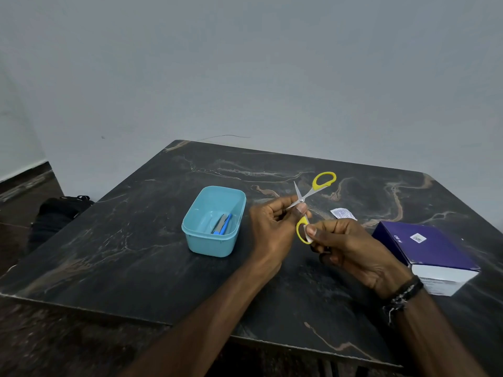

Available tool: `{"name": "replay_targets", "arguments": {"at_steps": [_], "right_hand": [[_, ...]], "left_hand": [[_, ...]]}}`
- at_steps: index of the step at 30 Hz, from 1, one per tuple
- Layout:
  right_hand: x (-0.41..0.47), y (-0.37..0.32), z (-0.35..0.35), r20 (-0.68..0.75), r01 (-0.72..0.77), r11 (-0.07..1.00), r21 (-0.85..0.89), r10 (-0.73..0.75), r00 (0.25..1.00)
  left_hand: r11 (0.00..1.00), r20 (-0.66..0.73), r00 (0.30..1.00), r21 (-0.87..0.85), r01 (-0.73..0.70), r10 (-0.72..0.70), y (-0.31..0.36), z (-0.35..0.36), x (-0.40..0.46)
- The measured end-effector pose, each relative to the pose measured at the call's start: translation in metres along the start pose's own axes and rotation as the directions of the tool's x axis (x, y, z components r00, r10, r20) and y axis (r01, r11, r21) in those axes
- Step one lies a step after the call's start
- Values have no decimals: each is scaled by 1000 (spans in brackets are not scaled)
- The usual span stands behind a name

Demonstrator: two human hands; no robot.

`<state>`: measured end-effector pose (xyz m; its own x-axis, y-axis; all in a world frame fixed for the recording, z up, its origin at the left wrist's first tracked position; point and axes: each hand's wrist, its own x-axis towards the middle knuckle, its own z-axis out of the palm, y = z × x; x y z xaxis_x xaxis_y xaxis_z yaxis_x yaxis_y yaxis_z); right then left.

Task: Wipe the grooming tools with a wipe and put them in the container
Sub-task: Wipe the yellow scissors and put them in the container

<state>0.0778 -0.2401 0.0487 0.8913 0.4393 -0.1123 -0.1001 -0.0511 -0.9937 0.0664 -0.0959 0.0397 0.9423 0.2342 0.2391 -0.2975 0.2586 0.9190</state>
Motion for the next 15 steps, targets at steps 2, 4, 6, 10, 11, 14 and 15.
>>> {"name": "replay_targets", "arguments": {"at_steps": [2, 4, 6, 10, 11, 14, 15], "right_hand": [[-1, 0, 0, 7, -15, 999, -35, 15, 1000], [0, 0, 0, -44, -10, 999, -34, 8, 999], [2, 1, 1, -113, 12, 1000, -4, -12, 994], [1, 0, 3, -112, 17, 999, -28, -20, 993], [-1, 0, 3, -95, 9, 999, -50, -13, 995], [-1, -1, 4, -112, 11, 997, -82, -20, 993], [0, -1, 5, -144, 25, 997, -80, -36, 989]], "left_hand": [[1000, -15, 1000, 8, 4, -4, -1, -1, 1], [1000, 0, 1000, 22, 12, -12, -1, -1, 0], [999, 20, 1000, 25, 22, -23, -1, 1, -2], [999, -14, 1000, 36, 2, -1, -3, 1, -1], [999, -30, 1000, 41, -4, 5, -4, 1, 0], [996, -72, 997, 86, -32, 38, -9, -1, 2], [993, -75, 996, 108, -41, 50, -12, -2, 3]]}}
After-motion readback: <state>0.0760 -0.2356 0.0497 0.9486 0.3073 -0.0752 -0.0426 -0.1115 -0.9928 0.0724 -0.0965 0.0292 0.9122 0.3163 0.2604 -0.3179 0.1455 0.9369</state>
